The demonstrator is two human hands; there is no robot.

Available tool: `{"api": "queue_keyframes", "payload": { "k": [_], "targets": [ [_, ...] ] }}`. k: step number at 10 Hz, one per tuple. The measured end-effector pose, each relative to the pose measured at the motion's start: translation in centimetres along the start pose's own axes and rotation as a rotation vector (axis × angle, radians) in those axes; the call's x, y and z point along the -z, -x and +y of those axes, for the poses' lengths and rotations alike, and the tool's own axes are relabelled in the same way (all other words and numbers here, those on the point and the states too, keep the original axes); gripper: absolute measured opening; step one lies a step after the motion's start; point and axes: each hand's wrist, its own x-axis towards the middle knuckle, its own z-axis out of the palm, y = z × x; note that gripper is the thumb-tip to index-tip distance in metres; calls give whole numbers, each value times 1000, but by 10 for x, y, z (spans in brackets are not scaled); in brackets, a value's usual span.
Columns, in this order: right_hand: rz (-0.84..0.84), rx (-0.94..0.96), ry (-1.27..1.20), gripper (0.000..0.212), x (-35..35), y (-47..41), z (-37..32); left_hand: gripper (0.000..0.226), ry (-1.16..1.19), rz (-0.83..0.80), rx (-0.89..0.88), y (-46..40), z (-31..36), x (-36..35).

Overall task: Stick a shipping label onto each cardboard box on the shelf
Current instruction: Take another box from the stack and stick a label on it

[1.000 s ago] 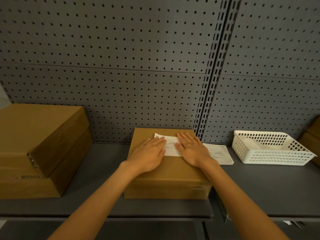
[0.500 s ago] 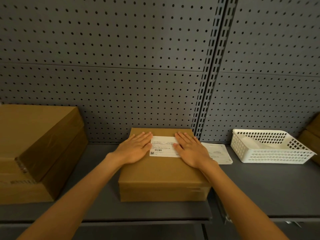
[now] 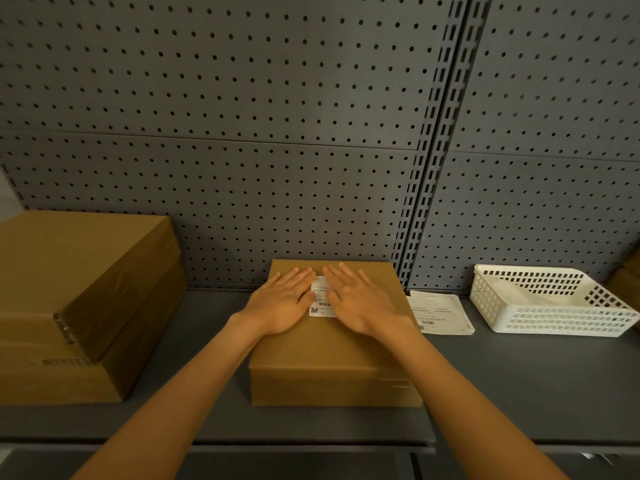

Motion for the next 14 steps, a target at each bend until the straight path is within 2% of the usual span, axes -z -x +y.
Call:
{"api": "queue_keyframes", "payload": {
  "k": [1, 4, 6, 11, 14],
  "targets": [
    [-54, -6, -24, 52, -7, -1, 4, 53, 0, -6, -5, 0, -1, 0],
    [-27, -162, -83, 51, -5, 22, 61, 54, -9, -22, -21, 0, 0, 4],
    [5, -167, -107, 51, -9, 20, 60, 54, -112, -43, -32, -10, 10, 14],
    [21, -173, -111, 51, -9, 21, 56, 56, -22, -70, -149, 42, 10, 2],
    [16, -102, -58, 51, -4, 27, 53, 54, -7, -29, -96, 48, 16, 0]
  ]
}}
